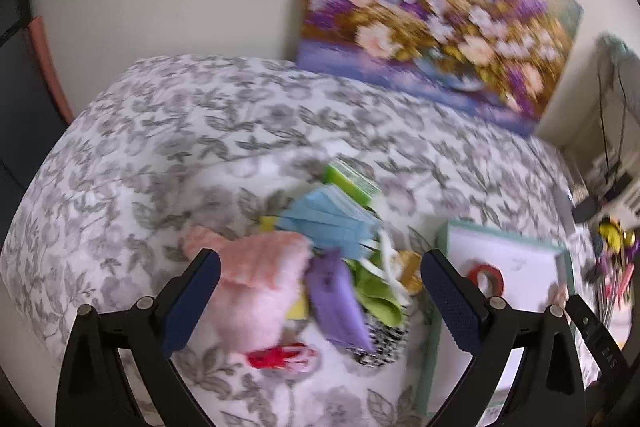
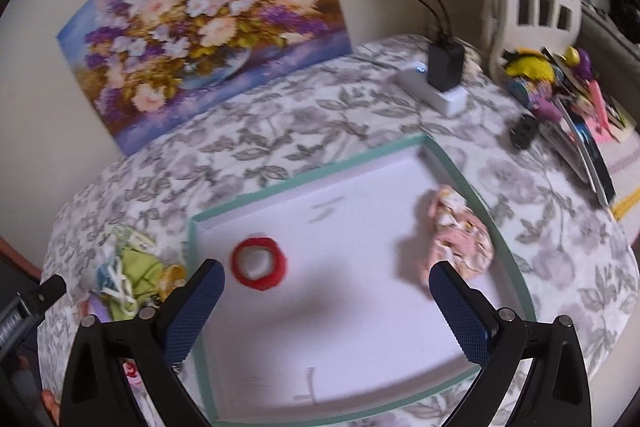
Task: Organize soft objects
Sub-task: 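Move both open tools back over the pile of soft items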
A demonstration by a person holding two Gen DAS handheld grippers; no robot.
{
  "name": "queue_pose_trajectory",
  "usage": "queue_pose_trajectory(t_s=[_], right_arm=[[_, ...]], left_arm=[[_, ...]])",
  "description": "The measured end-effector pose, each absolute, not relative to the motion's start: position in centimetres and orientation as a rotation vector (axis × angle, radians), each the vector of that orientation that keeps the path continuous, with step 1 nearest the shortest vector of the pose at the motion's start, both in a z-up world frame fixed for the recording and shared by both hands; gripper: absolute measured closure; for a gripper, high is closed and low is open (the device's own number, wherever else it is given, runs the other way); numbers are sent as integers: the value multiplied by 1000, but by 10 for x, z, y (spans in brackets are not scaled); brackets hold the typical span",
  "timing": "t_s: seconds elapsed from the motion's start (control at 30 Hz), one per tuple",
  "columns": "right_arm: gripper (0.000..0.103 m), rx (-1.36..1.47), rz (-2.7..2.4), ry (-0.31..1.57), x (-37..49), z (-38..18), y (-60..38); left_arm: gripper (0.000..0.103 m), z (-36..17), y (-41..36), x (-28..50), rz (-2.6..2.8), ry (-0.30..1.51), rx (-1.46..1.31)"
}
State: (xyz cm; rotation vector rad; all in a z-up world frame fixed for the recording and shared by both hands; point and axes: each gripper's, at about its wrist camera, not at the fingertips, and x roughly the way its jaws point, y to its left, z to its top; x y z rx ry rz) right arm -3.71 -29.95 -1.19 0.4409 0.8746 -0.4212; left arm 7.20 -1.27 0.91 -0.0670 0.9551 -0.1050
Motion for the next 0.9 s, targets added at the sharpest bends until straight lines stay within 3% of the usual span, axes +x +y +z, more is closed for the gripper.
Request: queue_pose_trajectory(t_s=[0.4, 0.9], right_arm=[[0, 437, -242, 789, -24, 21, -258], [0, 309, -220, 843, 24, 24, -204]], left_arm=[[3, 7, 68, 82, 41, 974, -155], [3, -17, 94, 108, 48, 1054, -208]])
